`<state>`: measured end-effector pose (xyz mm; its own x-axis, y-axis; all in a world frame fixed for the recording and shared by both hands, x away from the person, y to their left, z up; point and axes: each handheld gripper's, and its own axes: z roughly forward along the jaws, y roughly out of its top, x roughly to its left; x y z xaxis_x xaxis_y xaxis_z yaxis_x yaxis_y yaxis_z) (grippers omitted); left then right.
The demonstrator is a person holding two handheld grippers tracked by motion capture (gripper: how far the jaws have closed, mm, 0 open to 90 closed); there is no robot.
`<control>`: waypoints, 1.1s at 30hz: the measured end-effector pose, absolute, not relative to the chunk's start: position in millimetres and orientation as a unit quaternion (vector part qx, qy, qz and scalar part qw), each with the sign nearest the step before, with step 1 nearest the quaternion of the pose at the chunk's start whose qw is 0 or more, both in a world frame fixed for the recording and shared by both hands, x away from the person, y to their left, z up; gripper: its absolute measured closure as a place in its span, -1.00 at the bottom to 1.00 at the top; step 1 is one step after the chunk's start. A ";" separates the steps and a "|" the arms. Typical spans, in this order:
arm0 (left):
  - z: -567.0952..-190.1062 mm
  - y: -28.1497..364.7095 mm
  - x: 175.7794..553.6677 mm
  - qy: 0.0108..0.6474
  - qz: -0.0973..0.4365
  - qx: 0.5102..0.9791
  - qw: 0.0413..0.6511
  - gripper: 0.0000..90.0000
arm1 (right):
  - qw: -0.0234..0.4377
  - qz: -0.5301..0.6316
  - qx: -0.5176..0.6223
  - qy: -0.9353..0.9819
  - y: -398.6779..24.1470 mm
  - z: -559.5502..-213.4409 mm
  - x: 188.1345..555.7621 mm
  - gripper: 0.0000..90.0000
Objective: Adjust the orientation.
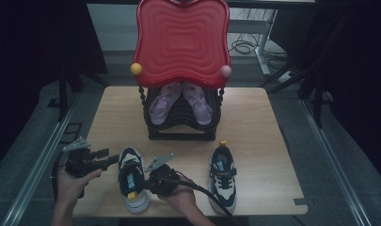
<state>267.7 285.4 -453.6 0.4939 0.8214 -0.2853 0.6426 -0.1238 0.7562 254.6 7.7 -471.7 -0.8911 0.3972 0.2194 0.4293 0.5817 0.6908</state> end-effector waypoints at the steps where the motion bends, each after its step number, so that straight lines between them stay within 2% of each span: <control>1: -453.7 285.4 267.5 0.493 0.101 0.743 0.441 -0.07 | 0.020 -0.394 -0.231 -0.889 8.4 -471.8 253.9 1.00; 15: -456.6 290.8 264.7 0.502 0.102 0.740 0.436 -0.06 | 0.021 -0.409 -0.228 -0.883 -4.3 -467.7 253.4 1.00; 29: -474.9 288.7 267.3 0.523 0.099 0.745 0.402 -0.02 | -0.001 -0.461 -0.248 -0.852 -85.1 -441.4 264.2 1.00; 33: -478.7 289.5 267.4 0.526 0.102 0.746 0.396 0.02 | -0.009 -0.472 -0.257 -0.843 -105.8 -437.4 268.1 0.94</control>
